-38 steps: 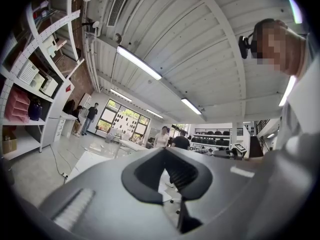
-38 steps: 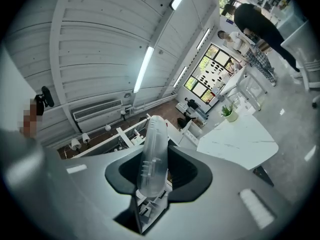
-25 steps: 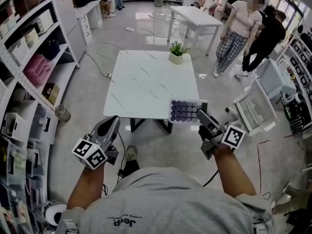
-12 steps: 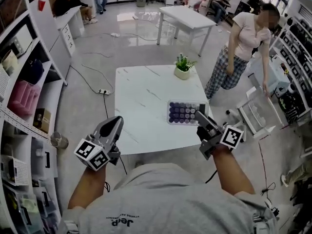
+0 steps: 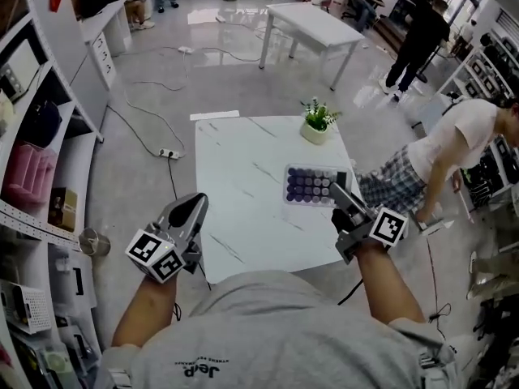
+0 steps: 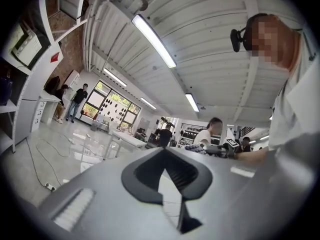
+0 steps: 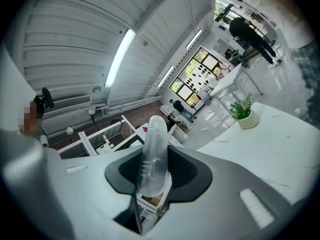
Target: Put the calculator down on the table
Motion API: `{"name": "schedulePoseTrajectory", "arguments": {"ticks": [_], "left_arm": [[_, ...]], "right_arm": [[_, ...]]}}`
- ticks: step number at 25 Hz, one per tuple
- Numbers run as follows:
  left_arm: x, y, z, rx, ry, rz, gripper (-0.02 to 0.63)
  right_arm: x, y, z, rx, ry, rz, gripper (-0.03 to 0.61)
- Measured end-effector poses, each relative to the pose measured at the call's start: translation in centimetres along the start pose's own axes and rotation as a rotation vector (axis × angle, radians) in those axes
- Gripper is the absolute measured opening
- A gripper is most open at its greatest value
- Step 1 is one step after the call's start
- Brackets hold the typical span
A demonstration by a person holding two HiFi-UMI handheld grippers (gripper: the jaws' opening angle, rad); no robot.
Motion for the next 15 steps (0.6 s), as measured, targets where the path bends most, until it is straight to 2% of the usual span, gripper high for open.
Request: {"name": "schedulePoseTrajectory", "arguments": {"ticks": [8,15], "left_arm": [[-7.5,-1.4,0.9,-0.024,0.034,0.057,0.061],[-15.7,-3.3,0.7,-0.016,0.156,0.063,0.061]], "right_arm": [[-3.4,6.0,-5.7,-0.041,0.027,0.05,0.104],[-6.8,11.8,-14.1,-0.082,0.082,0.151,0.104]]}}
Point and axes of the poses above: the fingertips, and each gripper's own axes: x backward along the fingers, z to its left, y out of its top, the point moved 4 cm from there along x, backward along the fingers, and after that the axes turned 13 degrees about -x, right-handed, at the moved point
